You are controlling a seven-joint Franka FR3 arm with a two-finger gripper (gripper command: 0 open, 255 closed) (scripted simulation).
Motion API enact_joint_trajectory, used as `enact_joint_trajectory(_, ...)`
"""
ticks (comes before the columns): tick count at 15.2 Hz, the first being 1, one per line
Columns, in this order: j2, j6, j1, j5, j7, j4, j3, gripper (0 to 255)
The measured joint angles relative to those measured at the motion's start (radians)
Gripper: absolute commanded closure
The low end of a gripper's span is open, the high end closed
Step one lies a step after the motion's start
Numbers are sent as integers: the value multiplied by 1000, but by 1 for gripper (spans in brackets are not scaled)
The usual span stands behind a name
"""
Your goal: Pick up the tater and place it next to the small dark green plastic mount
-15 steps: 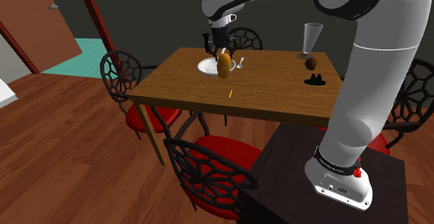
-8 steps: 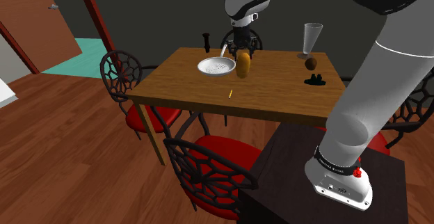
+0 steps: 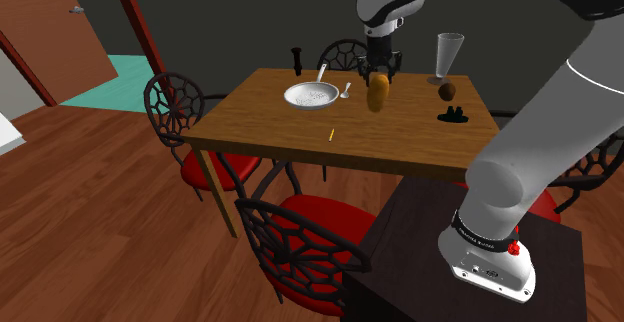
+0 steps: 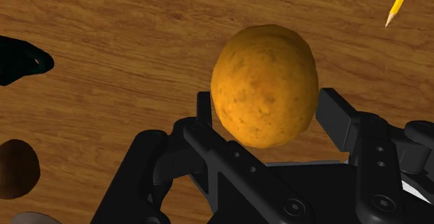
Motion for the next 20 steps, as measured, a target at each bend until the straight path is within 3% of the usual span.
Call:
enact_joint_trajectory(8,-160,1,-91,-72,-160,-138,-110,255)
enact_joint_trajectory(20,-109,165,-104,-88,-174,-249,-145,255)
